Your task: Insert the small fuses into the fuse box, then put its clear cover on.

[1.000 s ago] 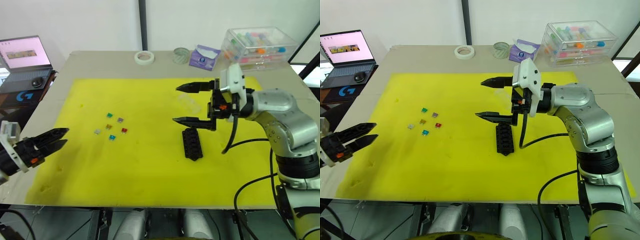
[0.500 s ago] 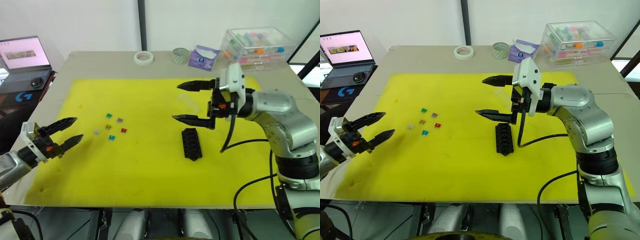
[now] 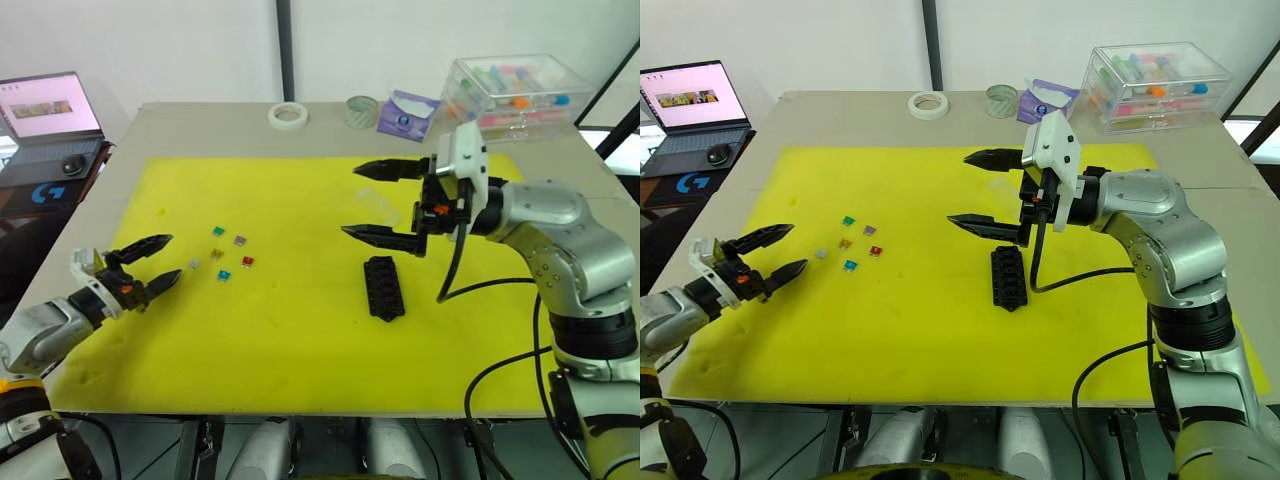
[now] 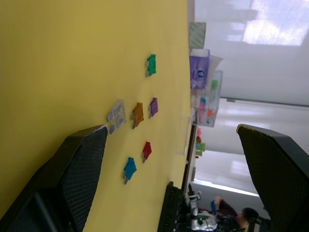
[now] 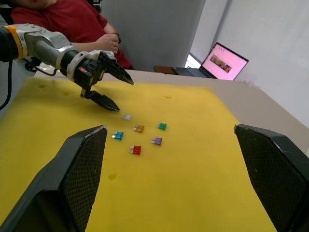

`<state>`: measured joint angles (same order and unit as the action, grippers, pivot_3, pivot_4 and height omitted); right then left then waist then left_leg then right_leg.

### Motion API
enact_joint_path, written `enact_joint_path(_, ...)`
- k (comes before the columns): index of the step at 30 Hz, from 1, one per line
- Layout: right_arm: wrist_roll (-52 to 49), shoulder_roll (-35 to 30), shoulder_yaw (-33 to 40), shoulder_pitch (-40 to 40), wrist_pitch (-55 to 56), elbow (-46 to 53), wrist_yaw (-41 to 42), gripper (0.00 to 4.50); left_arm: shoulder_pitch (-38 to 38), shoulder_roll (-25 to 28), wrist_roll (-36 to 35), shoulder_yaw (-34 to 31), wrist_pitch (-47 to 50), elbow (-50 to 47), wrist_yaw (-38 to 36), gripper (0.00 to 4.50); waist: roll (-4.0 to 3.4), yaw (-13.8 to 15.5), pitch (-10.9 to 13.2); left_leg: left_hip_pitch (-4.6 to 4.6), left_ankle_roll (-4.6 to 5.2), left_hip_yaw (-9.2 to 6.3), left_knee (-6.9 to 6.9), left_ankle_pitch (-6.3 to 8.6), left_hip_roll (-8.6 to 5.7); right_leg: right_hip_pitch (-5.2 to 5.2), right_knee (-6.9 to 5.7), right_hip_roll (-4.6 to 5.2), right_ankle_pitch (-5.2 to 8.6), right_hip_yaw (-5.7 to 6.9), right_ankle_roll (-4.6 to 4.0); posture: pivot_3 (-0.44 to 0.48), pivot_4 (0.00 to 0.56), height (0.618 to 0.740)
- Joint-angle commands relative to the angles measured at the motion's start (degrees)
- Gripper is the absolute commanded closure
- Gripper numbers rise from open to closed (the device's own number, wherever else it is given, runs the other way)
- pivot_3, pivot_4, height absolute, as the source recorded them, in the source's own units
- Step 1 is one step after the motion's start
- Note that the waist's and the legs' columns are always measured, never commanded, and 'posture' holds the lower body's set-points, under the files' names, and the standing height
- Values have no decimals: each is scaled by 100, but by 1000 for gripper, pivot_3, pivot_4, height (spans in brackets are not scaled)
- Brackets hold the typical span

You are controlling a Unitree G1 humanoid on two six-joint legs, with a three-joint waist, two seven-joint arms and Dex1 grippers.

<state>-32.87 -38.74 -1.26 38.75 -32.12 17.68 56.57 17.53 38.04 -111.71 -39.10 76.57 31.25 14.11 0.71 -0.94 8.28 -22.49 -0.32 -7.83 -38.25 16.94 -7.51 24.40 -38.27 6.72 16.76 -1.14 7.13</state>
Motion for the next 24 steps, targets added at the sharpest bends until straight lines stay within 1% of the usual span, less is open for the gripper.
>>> enact_joint_path(1, -140, -62, 253, 145, -1, 203, -42, 30, 30, 26, -129, 21, -62, -107, 23, 0, 0, -2, 0, 0, 0, 0, 0, 0, 0, 0, 0, 0, 0, 0, 0, 0, 150, 740)
enact_joint_path(5, -123, -67, 258, 150, -5, 200, -54, 30, -35, 57, -129, 199, -137, -151, 60, 0, 0, 0, 0, 0, 0, 0, 0, 0, 0, 0, 0, 0, 0, 0, 0, 0, 150, 740)
enact_joint_path(15, -129, -129, 288, 138, -68, 251, -104, 30, 66, 121, -120, 412, -226, -16, -70, 0, 0, 18, 0, 0, 0, 0, 0, 0, -1, -1, 0, 1, 0, 0, 0, 0, 150, 740)
enact_joint_path(24, -180, -151, 323, 113, -213, 375, -176, 30, 211, 113, 163, 563, -259, 128, -273, 0, 0, 32, 0, 0, 0, -1, 0, 0, -3, -3, 1, 3, 0, 0, 0, 0, 150, 740)
